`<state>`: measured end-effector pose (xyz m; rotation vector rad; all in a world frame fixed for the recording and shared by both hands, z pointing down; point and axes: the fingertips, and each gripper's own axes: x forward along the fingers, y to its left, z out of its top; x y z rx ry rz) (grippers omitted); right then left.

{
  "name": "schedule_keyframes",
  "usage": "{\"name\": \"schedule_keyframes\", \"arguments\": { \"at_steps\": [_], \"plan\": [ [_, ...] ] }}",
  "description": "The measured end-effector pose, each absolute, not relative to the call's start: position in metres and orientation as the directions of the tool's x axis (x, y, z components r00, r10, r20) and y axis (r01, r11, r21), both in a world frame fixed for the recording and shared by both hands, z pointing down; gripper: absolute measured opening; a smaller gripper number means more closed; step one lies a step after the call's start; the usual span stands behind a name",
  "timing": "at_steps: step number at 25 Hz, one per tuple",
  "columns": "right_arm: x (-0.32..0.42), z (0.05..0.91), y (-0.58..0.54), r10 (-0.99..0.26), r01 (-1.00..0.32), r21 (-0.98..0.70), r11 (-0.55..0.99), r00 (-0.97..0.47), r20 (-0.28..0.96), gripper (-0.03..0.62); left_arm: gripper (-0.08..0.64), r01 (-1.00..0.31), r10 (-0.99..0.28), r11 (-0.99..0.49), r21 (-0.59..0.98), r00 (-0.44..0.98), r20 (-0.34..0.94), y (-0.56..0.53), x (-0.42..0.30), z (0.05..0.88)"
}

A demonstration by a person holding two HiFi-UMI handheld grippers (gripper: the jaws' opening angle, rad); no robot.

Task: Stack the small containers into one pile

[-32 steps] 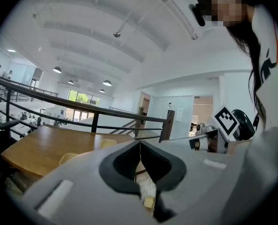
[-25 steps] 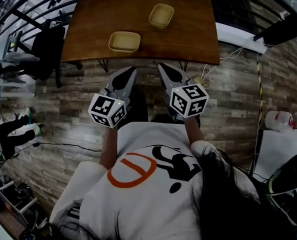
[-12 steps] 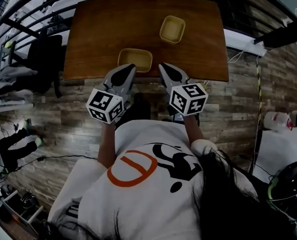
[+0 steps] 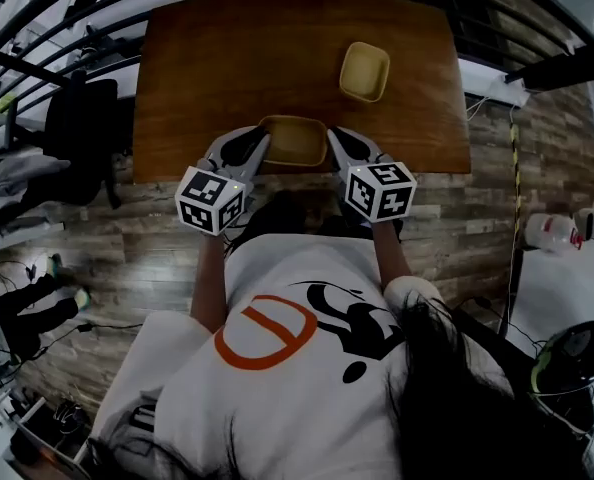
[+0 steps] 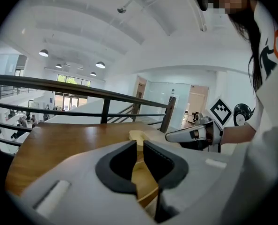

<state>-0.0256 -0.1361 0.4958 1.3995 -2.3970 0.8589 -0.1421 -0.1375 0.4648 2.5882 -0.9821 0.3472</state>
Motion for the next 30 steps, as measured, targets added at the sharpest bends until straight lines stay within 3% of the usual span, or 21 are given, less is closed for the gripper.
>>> {"name": "schedule_keyframes", "arguments": {
  "at_steps": [7,10,13,23,27,30],
  "plan": [
    [-0.013,0.519,-0.143,-0.697,-0.864,-0.392,0.315,-0.491,0.523,0.021,0.046,-0.684,-0.552,-0.682,0.258,0.713,0.432,-0.154,-0.152,0.506],
    [-0.005,0.530,-0.144,-0.681,-0.866,-0.399,0.301,-0.488,0.546,0.021,0.101,-0.717,-0.551,-0.650,0.253,0.674,0.492,-0.158,-0.154,0.522],
    [0.005,0.548,-0.146,-0.649,-0.870,-0.404,0.281,-0.483,0.588,0.025,0.110,-0.734,-0.527,-0.628,0.258,0.645,0.553,-0.158,-0.153,0.542],
    [-0.008,0.626,-0.137,-0.400,-0.840,-0.475,0.263,-0.543,0.738,0.152,0.124,-0.765,-0.412,-0.546,0.341,0.600,0.686,-0.148,-0.169,0.613],
    [-0.004,0.643,-0.130,-0.340,-0.862,-0.445,0.243,-0.505,0.793,0.140,0.124,-0.775,-0.413,-0.520,0.359,0.596,0.689,-0.146,-0.167,0.618],
    [-0.006,0.651,-0.133,-0.313,-0.867,-0.448,0.219,-0.498,0.809,0.092,0.124,-0.775,-0.412,-0.513,0.368,0.599,0.686,-0.146,-0.164,0.618]
  ]
}}
